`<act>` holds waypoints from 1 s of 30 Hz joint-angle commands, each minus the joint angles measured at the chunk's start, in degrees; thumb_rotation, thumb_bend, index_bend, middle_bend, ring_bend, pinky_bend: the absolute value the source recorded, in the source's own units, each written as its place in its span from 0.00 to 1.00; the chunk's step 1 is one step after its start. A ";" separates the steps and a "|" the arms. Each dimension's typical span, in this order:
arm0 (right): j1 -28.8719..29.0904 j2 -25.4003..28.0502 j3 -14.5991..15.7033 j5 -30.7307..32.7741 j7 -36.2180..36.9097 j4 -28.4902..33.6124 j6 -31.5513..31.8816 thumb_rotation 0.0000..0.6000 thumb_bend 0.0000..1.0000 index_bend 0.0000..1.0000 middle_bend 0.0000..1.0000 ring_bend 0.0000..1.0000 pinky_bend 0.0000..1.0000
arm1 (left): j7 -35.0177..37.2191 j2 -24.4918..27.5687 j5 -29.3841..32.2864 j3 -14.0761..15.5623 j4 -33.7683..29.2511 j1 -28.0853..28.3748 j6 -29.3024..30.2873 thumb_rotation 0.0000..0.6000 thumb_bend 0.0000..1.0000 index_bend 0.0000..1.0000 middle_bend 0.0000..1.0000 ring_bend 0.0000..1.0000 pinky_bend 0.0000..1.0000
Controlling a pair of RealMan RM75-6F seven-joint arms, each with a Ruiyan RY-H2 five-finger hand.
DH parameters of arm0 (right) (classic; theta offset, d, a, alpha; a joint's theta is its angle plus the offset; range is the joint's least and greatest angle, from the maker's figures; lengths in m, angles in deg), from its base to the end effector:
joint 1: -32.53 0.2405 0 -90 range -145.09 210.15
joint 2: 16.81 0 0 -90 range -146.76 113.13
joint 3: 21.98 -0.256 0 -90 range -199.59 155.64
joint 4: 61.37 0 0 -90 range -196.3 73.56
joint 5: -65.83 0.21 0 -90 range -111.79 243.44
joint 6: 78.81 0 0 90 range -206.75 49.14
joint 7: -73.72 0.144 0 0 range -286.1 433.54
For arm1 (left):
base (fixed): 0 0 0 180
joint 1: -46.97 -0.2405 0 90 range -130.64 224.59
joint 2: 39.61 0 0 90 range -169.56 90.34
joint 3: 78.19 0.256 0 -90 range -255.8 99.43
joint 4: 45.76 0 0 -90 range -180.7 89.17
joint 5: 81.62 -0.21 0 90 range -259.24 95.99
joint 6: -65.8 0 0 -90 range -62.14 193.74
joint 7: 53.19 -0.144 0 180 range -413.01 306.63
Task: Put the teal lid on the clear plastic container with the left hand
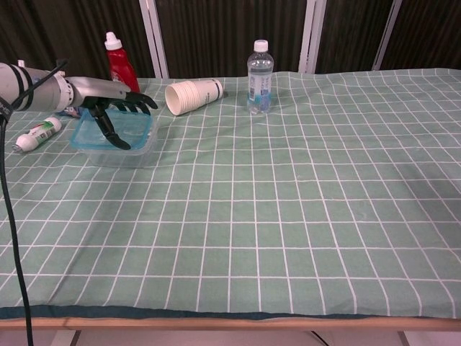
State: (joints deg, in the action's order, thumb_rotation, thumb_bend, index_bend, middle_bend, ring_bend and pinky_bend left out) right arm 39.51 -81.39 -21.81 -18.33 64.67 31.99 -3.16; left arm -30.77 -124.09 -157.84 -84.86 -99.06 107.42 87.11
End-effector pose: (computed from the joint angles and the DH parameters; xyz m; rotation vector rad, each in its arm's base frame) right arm -0.3176 -0.1780 0.1276 1.5556 -0.9435 0.6848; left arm -0.1729 0.4705 0.0263 -1.9687 -1.1306 -0.6227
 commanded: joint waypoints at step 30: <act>-0.28 0.66 0.14 -0.68 1.24 0.14 0.89 1.00 0.06 0.00 0.00 0.00 0.00 | -6.18 1.23 3.09 -0.64 -2.57 1.33 -1.67 1.00 0.27 0.01 0.62 0.73 0.69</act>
State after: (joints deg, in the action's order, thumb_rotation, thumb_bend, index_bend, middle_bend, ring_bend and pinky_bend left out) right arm 39.23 -80.74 -21.68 -19.00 65.90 32.12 -2.28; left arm -36.60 -123.04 -155.02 -85.48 -101.42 108.71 85.48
